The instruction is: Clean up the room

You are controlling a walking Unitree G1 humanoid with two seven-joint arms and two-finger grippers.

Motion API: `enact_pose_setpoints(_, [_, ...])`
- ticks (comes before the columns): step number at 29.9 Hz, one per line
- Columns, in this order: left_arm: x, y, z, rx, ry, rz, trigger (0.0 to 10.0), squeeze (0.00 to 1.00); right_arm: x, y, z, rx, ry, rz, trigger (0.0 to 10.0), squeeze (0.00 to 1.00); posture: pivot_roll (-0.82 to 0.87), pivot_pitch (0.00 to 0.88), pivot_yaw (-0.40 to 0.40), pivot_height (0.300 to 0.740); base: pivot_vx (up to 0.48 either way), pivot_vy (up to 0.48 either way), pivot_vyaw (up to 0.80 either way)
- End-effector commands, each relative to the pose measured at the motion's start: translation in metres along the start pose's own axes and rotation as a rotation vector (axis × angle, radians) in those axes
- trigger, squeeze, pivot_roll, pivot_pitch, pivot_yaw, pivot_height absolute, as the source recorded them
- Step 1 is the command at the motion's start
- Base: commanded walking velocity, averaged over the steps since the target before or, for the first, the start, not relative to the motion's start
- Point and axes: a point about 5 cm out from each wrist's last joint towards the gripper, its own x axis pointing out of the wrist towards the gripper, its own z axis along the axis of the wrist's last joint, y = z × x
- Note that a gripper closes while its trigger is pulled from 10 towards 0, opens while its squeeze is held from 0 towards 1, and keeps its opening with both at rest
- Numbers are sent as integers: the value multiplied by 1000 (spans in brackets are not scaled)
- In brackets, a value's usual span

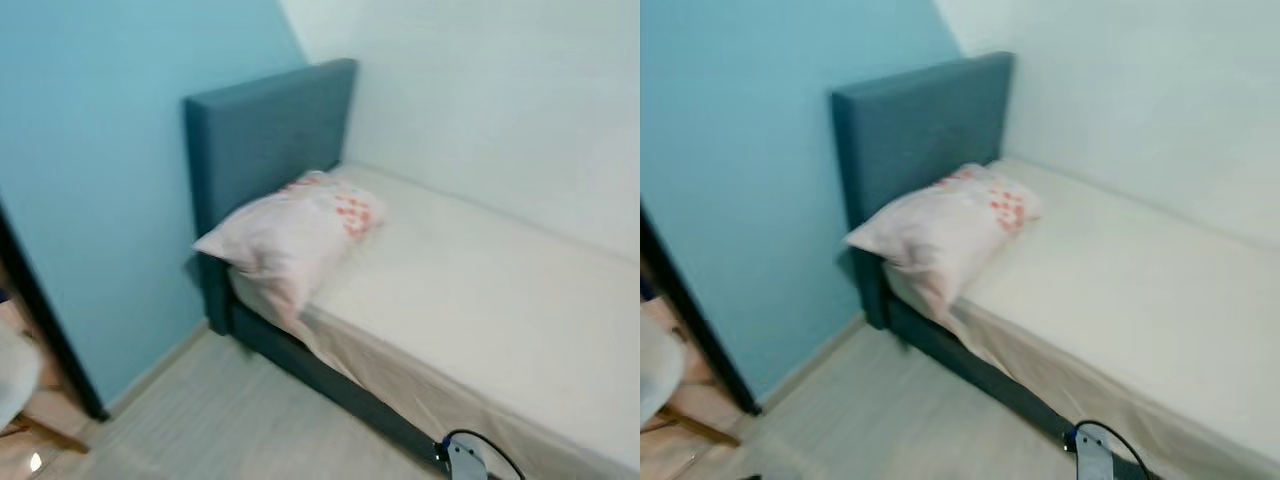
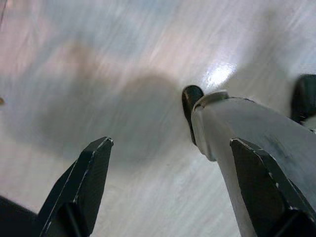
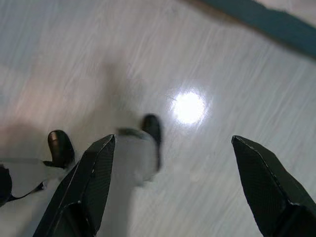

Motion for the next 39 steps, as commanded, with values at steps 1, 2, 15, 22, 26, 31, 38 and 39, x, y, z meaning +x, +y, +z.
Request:
enact_pose_setpoints(1, [1, -10, 2, 7, 3, -24, 10000, 0, -1, -5, 0, 17, -2, -21, 10000, 0, -12, 0, -59, 740, 0, -315, -763])
enact_pose_setpoints(2, [1, -10, 2, 8, 3, -24, 10000, 0, -1, -5, 0, 29, -4, -24, 10000, 0, -11, 0, -59, 740, 0, -315, -763])
enact_pose_setpoints(15, [3, -21, 7, 2, 0, -34, 10000, 0, 0, -5, 3, 17, -12, -21, 10000, 0, -10, 0, -59, 740, 0, -317, 0])
enact_pose_setpoints(22, [2, -20, 5, 2, -1, -38, 10000, 0, 0, -5, 4, 20, -12, -20, 10000, 0, -13, 0, -60, 740, 0, -320, 0])
enact_pose_setpoints(26, [2, -19, 4, 2, 1, -38, 10000, 0, 0, -5, 3, 9, -5, -13, 10000, 0, -13, 0, -61, 740, 0, -322, -400])
enact_pose_setpoints(31, [2, -19, 2, 2, 5, -36, 10000, 0, -1, -5, 0, 9, 6, -11, 10000, 0, -13, 0, -61, 740, 0, -322, -800])
enact_pose_setpoints(38, [1, -17, -3, 1, 18, -34, 10000, 0, -1, -6, -1, 15, 4, -18, 10000, 0, -13, 0, -61, 740, 0, -322, -229])
enact_pose_setpoints(39, [1, -17, -3, 2, 19, -33, 10000, 0, -1, -6, -1, 16, 3, -17, 10000, 0, -13, 0, -62, 740, 0, -319, 0])
